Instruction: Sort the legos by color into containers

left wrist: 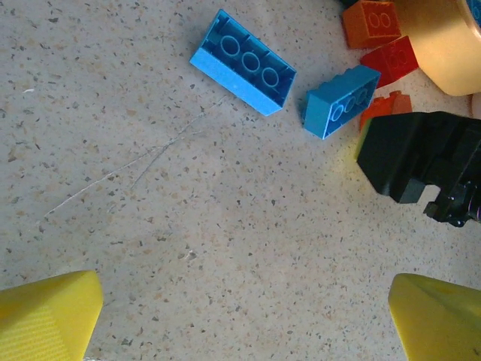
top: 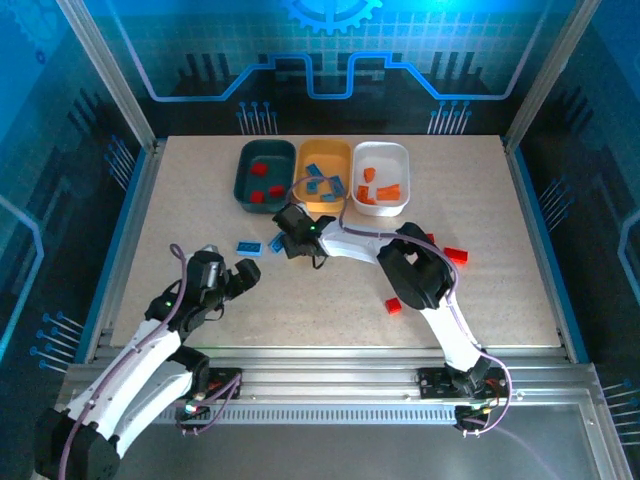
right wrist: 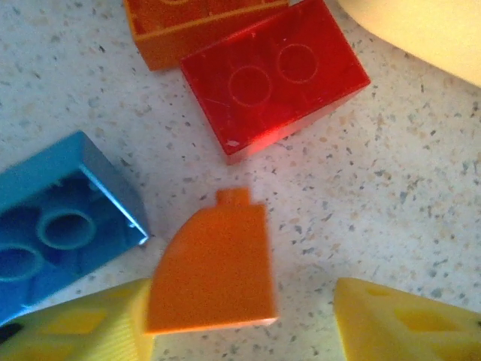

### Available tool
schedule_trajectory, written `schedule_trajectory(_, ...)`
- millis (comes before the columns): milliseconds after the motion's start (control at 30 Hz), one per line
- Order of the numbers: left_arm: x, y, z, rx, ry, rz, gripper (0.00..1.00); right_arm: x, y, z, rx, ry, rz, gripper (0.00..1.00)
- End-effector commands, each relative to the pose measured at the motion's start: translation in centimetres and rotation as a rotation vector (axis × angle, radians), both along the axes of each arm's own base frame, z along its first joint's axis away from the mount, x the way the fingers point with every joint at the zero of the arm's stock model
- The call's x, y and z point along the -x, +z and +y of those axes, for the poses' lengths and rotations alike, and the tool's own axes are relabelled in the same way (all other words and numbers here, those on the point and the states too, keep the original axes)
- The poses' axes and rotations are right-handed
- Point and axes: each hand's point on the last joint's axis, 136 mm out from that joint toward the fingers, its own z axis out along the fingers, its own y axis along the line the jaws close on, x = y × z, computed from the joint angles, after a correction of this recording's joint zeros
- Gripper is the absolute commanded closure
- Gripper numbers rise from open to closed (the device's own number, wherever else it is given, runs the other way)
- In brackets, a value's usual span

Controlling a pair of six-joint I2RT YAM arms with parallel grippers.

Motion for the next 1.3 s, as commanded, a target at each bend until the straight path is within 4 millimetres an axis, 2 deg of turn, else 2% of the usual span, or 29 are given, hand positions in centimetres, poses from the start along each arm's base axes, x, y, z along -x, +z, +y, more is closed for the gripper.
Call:
schedule_trajectory(0,0.3,-0.1,0.7,-0.031,0.008,0.004,0.01,-0.2,0.1,-0.1,-0.002,0.006,-0.006,0.5)
schedule_trajectory(100,0.3,-0.2,0.7,-0.032,0.01,0.007,0.01,-0.1,0.6,-0.1,-0.015,0.025,-0.025,0.58)
schedule_trajectory(200,0.3,-0.3,0.7,-0.028,0.01,0.006,0.01,0.1,1.4,-0.1,-0.029,0.038,-0.047,0.62)
schedule_trajectory(467,0.0,-0.3,0.3,-0.01,0.008,0.004,0.01,0.8,5.6,-0.9,-0.082,0.044,-0.129,0.64)
schedule_trajectory(567,-0.2,-0.4,0.1,-0.003,0.004,0.006,0.01,0.8,6.4,-1.1,-0.095,0.055,-0.137,0.63)
schedule_trajectory(633,-0.4,-0.6,-0.1,0.0,-0.001,0.013,0.01,0.7,5.9,-0.7,-0.106,0.083,-0.107,0.57)
schedule_trajectory(733,-0.4,-0.7,-0.2,-0.001,-0.008,0.024,0.01,0.8,4.5,-0.1,-0.102,0.124,-0.052,0.41)
schedule_trajectory(800,-0.4,-0.6,-0.2,-0.006,-0.015,0.025,0.01,0.5,3.5,0.1,-0.087,0.137,-0.028,0.35)
schedule_trajectory(1067,-0.5,-0.1,-0.1,-0.025,-0.027,0.019,0.01,-2.3,0.4,-0.9,-0.026,0.106,0.006,0.35)
schedule_trajectory(1267,-0.7,0.5,0.0,-0.042,-0.031,0.014,0.01,-2.9,-0.4,-0.5,-0.035,0.121,0.021,0.49)
